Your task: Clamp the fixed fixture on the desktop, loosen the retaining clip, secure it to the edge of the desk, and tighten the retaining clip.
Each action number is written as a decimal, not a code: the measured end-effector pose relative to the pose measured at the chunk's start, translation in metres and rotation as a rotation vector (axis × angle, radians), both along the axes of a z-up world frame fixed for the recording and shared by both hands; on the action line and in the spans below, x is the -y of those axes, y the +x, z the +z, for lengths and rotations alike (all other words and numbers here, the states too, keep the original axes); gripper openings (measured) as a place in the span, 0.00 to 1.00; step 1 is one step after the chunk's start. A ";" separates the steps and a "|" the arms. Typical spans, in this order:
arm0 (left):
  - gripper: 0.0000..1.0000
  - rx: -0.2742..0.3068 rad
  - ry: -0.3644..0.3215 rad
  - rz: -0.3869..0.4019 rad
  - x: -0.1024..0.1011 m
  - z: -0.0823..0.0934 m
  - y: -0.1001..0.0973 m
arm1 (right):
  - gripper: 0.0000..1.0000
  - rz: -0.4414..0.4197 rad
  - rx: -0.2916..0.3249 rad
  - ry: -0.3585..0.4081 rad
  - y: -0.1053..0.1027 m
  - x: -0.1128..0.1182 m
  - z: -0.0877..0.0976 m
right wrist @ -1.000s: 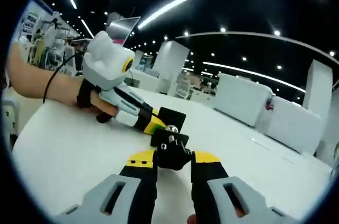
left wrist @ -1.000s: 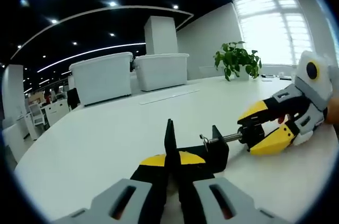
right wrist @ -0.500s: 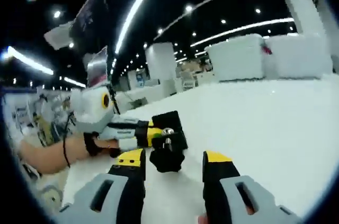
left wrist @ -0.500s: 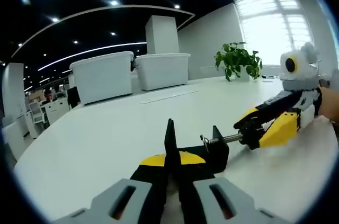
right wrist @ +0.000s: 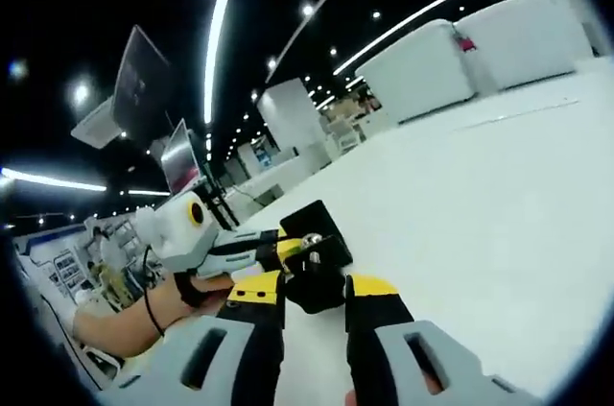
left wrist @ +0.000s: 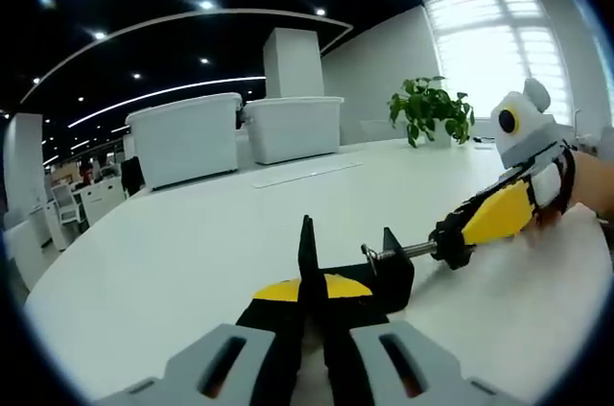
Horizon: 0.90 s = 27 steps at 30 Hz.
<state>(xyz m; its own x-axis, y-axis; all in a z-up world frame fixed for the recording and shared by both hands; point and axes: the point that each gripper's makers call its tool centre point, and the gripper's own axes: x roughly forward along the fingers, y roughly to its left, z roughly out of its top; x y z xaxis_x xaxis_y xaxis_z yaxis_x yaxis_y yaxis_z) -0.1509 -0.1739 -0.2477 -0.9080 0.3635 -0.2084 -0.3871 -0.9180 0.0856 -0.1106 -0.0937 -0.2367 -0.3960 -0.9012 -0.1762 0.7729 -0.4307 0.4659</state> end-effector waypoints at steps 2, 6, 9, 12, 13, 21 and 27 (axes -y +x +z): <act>0.07 0.001 0.000 -0.001 0.000 0.000 0.000 | 0.22 -0.008 0.006 -0.007 0.001 0.000 0.000; 0.07 0.001 0.001 -0.002 0.000 -0.001 -0.001 | 0.22 -0.008 -0.070 0.019 0.009 0.003 0.001; 0.07 0.002 0.001 -0.002 0.000 -0.001 -0.001 | 0.22 -0.003 -0.200 0.062 0.016 0.005 0.003; 0.07 0.001 0.001 -0.001 0.000 -0.001 0.000 | 0.21 -0.007 -0.322 0.113 0.024 0.007 0.005; 0.07 0.002 0.002 -0.001 0.000 -0.001 0.000 | 0.21 -0.013 -0.395 0.148 0.011 0.004 0.006; 0.07 0.004 0.004 0.008 0.002 -0.001 0.000 | 0.22 -0.016 -0.956 0.453 0.007 0.011 0.009; 0.07 0.010 0.011 0.017 0.003 -0.001 0.001 | 0.22 -0.011 -0.888 0.400 -0.005 0.009 0.008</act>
<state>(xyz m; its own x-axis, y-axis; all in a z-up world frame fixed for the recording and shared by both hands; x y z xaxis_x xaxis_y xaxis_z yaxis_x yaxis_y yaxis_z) -0.1503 -0.1772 -0.2490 -0.9118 0.3505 -0.2139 -0.3723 -0.9254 0.0710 -0.1157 -0.1029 -0.2283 -0.5401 -0.8354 -0.1017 0.7676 -0.4394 -0.4666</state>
